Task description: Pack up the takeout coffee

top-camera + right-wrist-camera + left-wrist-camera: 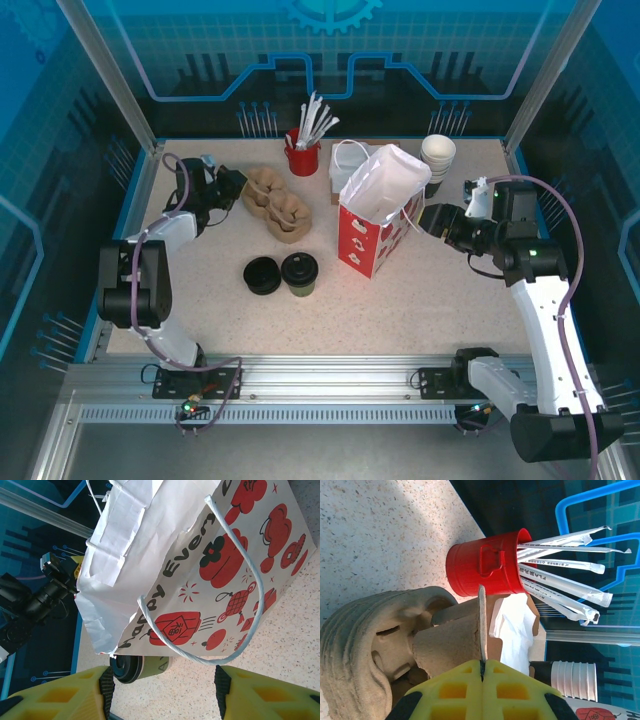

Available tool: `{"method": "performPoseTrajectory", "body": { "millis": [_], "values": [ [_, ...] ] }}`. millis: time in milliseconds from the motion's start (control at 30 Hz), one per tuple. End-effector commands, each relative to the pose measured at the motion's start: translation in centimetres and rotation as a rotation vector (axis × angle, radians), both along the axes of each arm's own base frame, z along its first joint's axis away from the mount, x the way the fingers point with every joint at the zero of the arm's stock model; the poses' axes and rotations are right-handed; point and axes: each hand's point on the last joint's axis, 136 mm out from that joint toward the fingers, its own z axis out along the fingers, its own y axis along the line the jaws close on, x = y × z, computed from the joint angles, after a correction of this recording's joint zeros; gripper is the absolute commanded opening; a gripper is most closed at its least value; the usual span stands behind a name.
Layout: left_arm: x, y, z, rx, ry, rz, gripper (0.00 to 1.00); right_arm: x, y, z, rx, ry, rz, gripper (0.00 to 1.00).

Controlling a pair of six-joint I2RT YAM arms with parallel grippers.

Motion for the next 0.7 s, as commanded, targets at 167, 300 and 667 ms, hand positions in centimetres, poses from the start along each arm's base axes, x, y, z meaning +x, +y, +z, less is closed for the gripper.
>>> {"method": "performPoseTrajectory", "body": {
  "millis": [167, 300, 667],
  "values": [
    [-0.1, -0.2, 5.5, 0.014, -0.100, -0.045, 0.00, 0.1, -0.1, 1.3, -0.003, -0.032, -0.003, 0.59],
    [-0.6, -0.3, 7.0, 0.035, -0.112, -0.057, 0.00, 0.1, -0.1, 1.4, -0.004, -0.036, -0.002, 0.59],
    [-2.3, -1.0, 12.7, 0.091, -0.172, -0.118, 0.00, 0.2, 0.6, 3.4, 0.017, -0.111, 0.040, 0.58]
  ]
}}
